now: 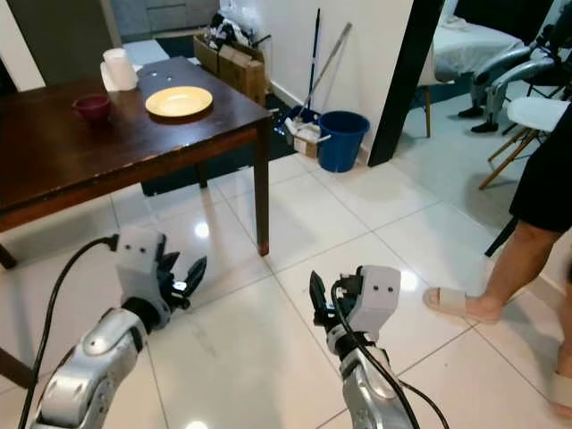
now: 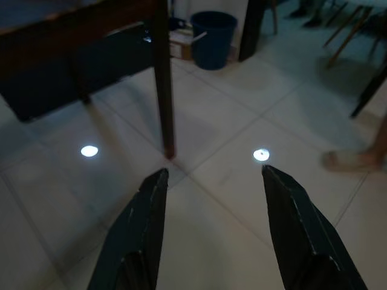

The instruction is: Setting the table

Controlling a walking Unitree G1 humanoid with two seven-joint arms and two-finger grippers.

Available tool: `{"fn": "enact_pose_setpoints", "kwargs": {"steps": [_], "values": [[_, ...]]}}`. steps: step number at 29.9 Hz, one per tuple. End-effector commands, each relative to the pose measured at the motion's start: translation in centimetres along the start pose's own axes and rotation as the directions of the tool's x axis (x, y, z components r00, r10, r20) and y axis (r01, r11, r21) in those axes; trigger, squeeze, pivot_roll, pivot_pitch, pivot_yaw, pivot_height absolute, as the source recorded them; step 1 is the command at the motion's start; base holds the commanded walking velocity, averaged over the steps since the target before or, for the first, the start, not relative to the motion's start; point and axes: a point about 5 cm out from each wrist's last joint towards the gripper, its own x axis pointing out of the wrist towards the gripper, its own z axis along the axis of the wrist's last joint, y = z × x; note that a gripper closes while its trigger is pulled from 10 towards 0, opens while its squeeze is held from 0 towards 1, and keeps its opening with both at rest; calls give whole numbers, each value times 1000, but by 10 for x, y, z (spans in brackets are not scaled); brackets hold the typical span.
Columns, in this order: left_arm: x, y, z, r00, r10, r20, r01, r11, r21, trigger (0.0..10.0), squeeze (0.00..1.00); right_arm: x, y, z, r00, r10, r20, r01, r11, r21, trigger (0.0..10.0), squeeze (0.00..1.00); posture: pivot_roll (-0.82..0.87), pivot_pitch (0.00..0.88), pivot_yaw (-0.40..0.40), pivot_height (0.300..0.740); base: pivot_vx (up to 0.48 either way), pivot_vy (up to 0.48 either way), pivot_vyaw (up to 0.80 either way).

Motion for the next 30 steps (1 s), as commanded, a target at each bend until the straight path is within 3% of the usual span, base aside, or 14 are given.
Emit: {"fn": "enact_pose_setpoints", "kwargs": {"steps": [1, 4, 5, 7, 8, 9, 10, 17, 23, 30], "values": [[1, 9, -5, 997, 79, 8, -80, 994, 69, 10000, 0, -4, 5, -7, 998, 51, -28, -53, 997, -61, 10000, 0, -92, 0, 69, 740, 0, 0, 0], [-4, 29, -17, 973, 232, 17, -232, 965, 124, 10000, 0, -2, 8, -4, 994, 102, -32, -105, 990, -92, 10000, 0, -90, 0, 55, 740, 0, 0, 0], [-4, 29, -17, 973, 232, 17, -232, 965, 124, 10000, 0, -2, 8, -4, 994, 102, -32, -105, 990, -92, 10000, 0, -90, 0, 55, 740, 0, 0, 0], [-21, 57, -31, 917, 399, -19, -396, 914, 85, 10000, 0, 6, 10, 2, 991, 130, -30, -132, 988, -79, 10000, 0, -60, 0, -1, 740, 0, 0, 0], [-21, 57, -31, 917, 399, -19, -396, 914, 85, 10000, 0, 6, 10, 2, 991, 130, -30, -132, 988, -79, 10000, 0, -60, 0, -1, 740, 0, 0, 0], [-38, 75, -39, 876, 481, -26, -477, 874, 92, 10000, 0, 12, 13, 4, 985, 165, -40, -168, 983, -80, 10000, 0, -43, 0, -28, 740, 0, 0, 0], [-43, 80, -41, 869, 495, -23, -490, 865, 104, 10000, 0, 14, 14, 4, 981, 186, -47, -190, 978, -90, 10000, 0, -34, 0, -34, 740, 0, 0, 0], [-43, 78, -35, 881, 473, 35, -473, 871, 137, 10000, 0, 22, 7, 6, 983, 178, -38, -181, 978, -100, 10000, 0, -24, 0, -36, 740, 0, 0, 0], [-23, 62, -13, 923, 368, 113, -382, 912, 152, 10000, 0, 22, 3, 9, 992, 123, -5, -123, 991, -62, 10000, 0, -56, 0, 11, 740, 0, 0, 0], [-13, 64, -5, 932, 335, 136, -353, 925, 140, 10000, 0, 14, 12, -5, 992, 127, -26, -127, 992, 9, 10000, 0, -60, 0, 27, 740, 0, 0, 0]]}}
